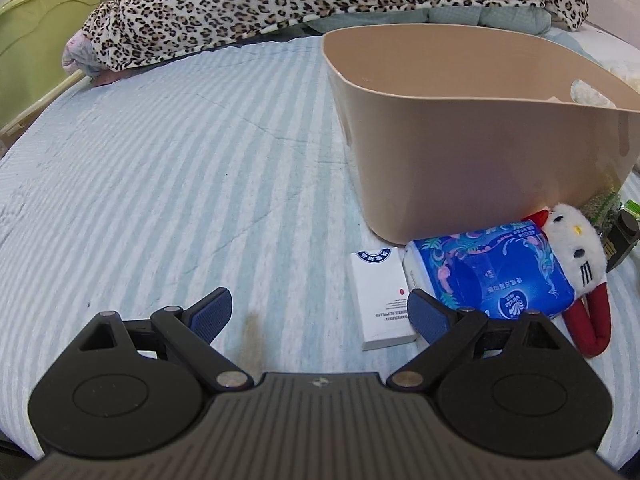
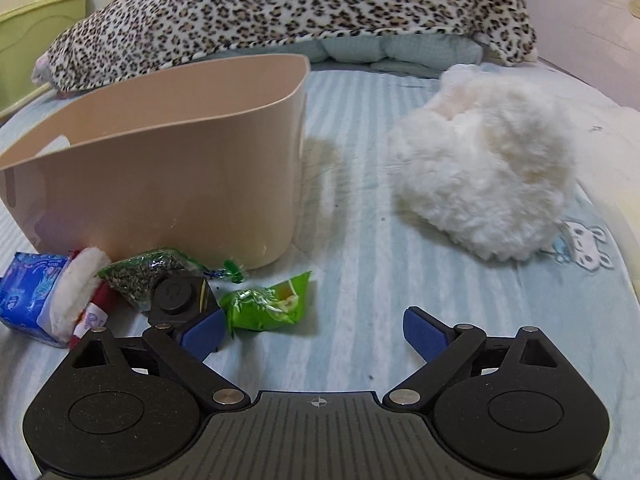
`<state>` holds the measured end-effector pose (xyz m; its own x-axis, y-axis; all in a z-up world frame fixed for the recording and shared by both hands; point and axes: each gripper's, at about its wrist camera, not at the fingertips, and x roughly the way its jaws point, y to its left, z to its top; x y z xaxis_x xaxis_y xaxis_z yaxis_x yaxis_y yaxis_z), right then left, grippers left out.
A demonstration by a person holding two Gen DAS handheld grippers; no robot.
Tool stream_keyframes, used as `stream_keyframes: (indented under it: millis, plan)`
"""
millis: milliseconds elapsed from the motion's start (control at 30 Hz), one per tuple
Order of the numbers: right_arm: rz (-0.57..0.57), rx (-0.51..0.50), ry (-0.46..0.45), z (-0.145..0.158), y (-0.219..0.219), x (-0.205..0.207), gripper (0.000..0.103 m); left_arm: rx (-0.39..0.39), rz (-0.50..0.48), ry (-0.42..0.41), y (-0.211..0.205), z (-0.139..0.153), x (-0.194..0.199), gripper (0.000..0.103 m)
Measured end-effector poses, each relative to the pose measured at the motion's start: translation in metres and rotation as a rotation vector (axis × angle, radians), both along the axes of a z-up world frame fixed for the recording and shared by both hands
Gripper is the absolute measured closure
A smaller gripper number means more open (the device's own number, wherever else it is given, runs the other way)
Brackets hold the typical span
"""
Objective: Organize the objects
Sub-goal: 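Grasp the white card box with the left tool while the right tool grasps the green packet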
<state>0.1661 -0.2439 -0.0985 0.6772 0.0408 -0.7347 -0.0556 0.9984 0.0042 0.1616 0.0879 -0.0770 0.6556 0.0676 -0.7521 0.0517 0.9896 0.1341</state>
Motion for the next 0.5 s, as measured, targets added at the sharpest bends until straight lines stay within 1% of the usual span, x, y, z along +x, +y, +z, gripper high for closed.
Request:
stream_keyframes:
  millis: [67, 167, 333, 367, 433, 500]
  plan:
    - [0.007, 0.003, 0.011, -0.003, 0.004, 0.005, 0.008, 0.000, -0.004, 0.000, -0.002, -0.002, 0.004, 0.008]
    - [0.007, 0.001, 0.015, -0.009, 0.008, 0.011, 0.010, -0.024, -0.001, 0.002, -0.002, -0.007, 0.008, 0.008]
    - [-0.030, 0.095, 0.019, -0.013, -0.004, 0.017, 0.012, -0.083, 0.029, 0.012, 0.003, -0.014, 0.020, 0.010]
    - [-0.035, 0.109, 0.021, -0.014, -0.006, 0.018, 0.015, -0.094, 0.035, 0.014, 0.004, -0.015, 0.022, 0.011]
    - [-0.033, 0.122, 0.019, -0.015, -0.005, 0.017, 0.021, -0.120, 0.044, 0.022, 0.006, -0.017, 0.023, 0.016]
    - [-0.021, 0.123, 0.012, -0.014, -0.002, 0.015, 0.034, -0.146, 0.048, 0.034, 0.007, -0.018, 0.023, 0.026]
